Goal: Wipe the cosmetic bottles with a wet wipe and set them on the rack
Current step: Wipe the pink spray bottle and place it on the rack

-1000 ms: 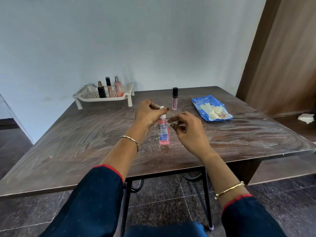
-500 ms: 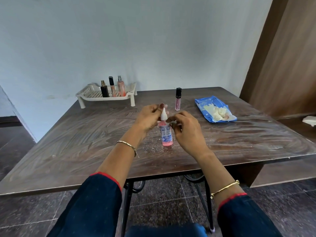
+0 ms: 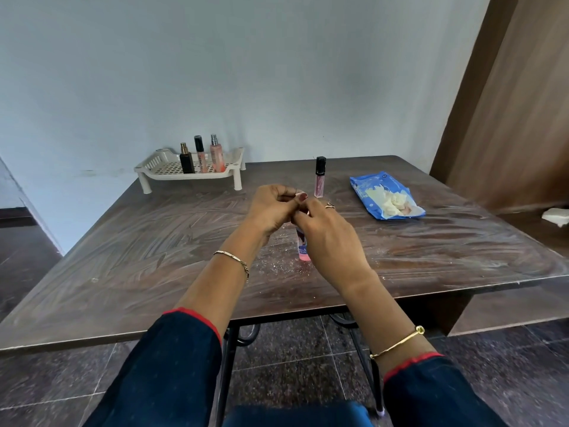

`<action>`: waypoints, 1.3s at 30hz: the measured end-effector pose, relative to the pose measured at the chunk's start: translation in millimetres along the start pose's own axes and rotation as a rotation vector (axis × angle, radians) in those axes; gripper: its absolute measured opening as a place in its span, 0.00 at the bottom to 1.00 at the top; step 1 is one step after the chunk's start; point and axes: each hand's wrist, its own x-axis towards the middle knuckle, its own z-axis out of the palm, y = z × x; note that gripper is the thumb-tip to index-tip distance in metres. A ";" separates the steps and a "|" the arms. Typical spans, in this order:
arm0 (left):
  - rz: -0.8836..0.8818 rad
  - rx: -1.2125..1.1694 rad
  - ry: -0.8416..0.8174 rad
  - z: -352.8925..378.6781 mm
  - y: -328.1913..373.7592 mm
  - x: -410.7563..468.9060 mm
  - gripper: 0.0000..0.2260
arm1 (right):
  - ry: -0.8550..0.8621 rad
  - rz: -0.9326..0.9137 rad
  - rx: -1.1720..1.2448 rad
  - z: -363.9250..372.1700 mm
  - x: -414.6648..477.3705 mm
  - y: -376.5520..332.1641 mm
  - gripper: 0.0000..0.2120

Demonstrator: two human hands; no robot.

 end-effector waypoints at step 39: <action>-0.027 0.212 0.103 -1.8 -4.9 14.8 0.04 | -0.094 0.195 0.255 15.1 -36.8 24.5 0.09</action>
